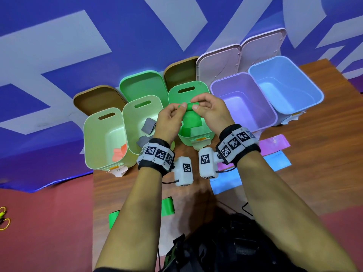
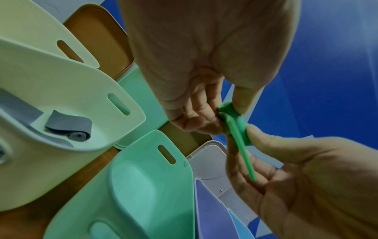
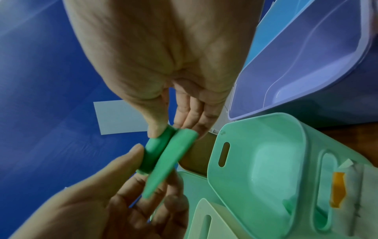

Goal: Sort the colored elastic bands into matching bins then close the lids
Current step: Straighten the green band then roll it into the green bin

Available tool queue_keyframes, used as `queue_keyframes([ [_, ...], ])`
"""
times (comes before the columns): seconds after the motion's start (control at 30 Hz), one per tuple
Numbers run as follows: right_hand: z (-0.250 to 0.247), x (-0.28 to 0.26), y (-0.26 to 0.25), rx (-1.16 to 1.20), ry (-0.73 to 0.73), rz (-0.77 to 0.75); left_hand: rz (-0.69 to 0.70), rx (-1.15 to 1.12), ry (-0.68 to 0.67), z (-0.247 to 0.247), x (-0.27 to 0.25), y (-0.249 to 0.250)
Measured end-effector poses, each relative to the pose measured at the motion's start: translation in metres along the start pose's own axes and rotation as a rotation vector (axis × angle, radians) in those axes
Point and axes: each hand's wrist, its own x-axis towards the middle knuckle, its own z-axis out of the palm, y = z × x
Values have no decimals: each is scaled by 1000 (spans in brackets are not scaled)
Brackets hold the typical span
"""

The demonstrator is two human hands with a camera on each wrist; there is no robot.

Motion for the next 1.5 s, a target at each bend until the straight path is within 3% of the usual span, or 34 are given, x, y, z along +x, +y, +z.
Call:
queue_keyframes([
  [0.47, 0, 6, 2, -41, 23, 38, -19, 30, -10, 2, 5, -2],
  [0.7, -1, 7, 4, -9, 21, 143, -64, 5, -21, 3, 5, -6],
  [1.5, 4, 9, 46, -124, -10, 323, -182, -30, 0, 4, 4, -60],
])
